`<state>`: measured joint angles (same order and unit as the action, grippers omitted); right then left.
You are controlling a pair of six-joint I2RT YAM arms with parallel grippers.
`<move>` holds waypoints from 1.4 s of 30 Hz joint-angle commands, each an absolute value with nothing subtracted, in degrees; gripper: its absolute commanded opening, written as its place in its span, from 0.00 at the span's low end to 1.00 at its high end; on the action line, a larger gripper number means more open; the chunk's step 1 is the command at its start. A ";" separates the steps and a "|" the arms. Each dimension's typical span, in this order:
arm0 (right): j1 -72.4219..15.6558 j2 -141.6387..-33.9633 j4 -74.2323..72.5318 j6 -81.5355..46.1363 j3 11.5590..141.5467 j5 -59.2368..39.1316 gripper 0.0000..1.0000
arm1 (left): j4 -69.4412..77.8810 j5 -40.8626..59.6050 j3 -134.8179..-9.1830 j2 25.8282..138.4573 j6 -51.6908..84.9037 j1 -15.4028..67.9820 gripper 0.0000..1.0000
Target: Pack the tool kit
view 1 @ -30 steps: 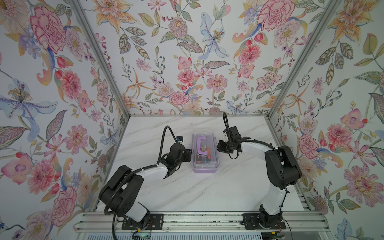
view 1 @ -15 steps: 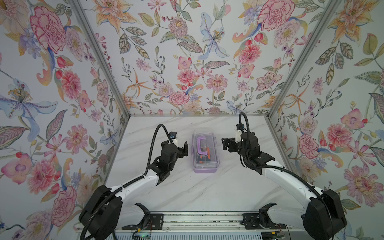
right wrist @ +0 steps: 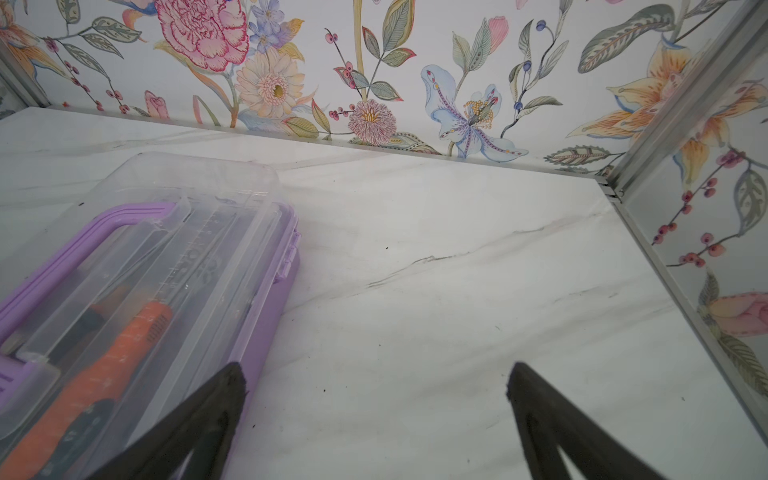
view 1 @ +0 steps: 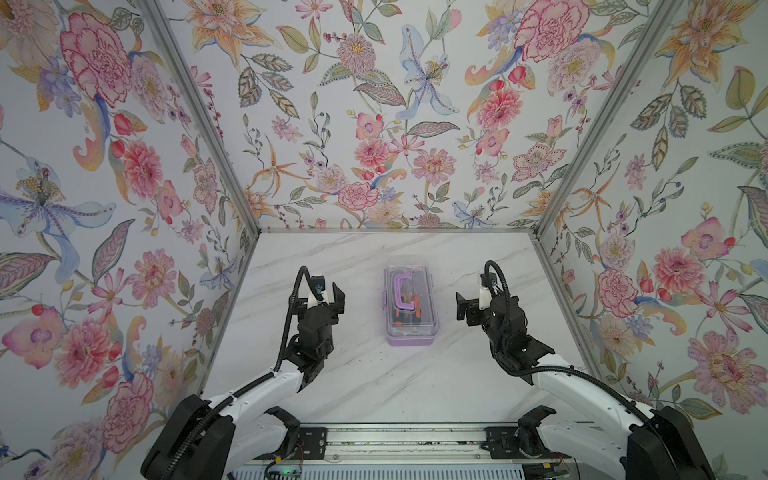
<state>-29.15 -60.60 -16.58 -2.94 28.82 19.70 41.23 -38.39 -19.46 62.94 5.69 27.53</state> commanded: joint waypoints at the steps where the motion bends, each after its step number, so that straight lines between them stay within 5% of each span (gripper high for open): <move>1: -28.42 -62.18 -19.69 1.23 29.88 22.63 0.99 | 54.95 -43.88 -12.86 63.16 2.07 21.28 0.99; 9: -27.46 -66.93 -24.79 1.94 28.81 22.58 0.99 | 81.72 -35.99 -7.68 81.10 -0.45 11.53 0.99; 14: -24.96 -67.85 -28.01 1.90 26.43 24.33 0.99 | 84.47 -23.85 -7.68 87.09 -0.14 8.82 0.99; 17: -22.03 -67.57 -30.41 3.34 24.11 26.72 0.99 | 102.28 -22.95 -2.94 94.18 -1.69 8.44 0.99; 24: -11.62 -71.55 -40.67 2.13 19.80 24.85 0.99 | 100.38 -22.47 -2.95 93.20 -1.47 8.51 0.99; 29: -6.34 -86.64 -63.81 4.28 16.91 15.07 0.99 | 97.16 -22.98 -4.36 92.56 -1.33 8.52 0.99; 31: -0.77 -88.63 -63.73 0.49 16.54 4.32 0.99 | 95.93 -23.21 -4.82 92.46 -1.31 8.53 0.99; 42: -1.28 -88.59 -62.84 1.58 16.95 3.15 0.99 | 86.66 -23.90 -9.24 91.49 -0.97 8.53 0.99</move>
<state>-1.04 -88.92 -59.72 1.48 16.19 4.67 85.25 -23.83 -8.51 92.44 -0.69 8.95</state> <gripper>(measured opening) 0.993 0.991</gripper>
